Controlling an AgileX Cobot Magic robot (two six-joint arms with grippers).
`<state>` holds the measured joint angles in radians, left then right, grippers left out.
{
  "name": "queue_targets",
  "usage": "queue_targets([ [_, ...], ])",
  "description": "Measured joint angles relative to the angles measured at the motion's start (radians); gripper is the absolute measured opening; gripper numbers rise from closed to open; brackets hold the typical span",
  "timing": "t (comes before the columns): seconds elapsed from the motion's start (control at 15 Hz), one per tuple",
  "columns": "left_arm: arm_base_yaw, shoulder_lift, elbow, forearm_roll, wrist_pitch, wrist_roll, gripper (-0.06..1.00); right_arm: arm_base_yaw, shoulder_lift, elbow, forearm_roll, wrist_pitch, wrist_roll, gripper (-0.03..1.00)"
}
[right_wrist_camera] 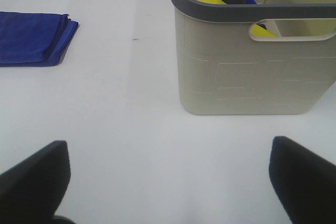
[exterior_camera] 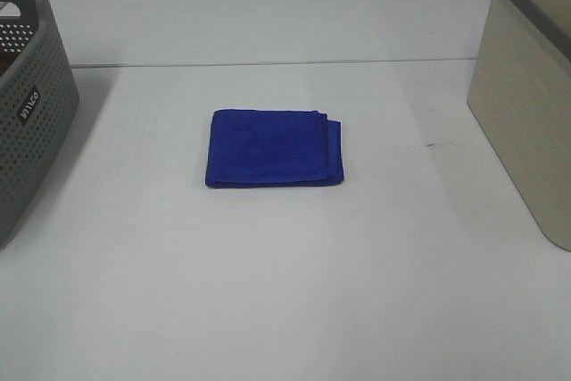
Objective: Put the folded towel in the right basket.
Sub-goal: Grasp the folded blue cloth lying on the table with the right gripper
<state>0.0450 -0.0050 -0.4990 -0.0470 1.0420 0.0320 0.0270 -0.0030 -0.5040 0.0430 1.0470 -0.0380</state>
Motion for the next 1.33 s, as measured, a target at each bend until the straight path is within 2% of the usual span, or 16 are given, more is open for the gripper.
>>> queue_targets([
  [1.33,0.000,0.000,0.000,0.000,0.000,0.000,0.99,0.000,0.000,0.000,0.000,0.000,0.000,0.98],
])
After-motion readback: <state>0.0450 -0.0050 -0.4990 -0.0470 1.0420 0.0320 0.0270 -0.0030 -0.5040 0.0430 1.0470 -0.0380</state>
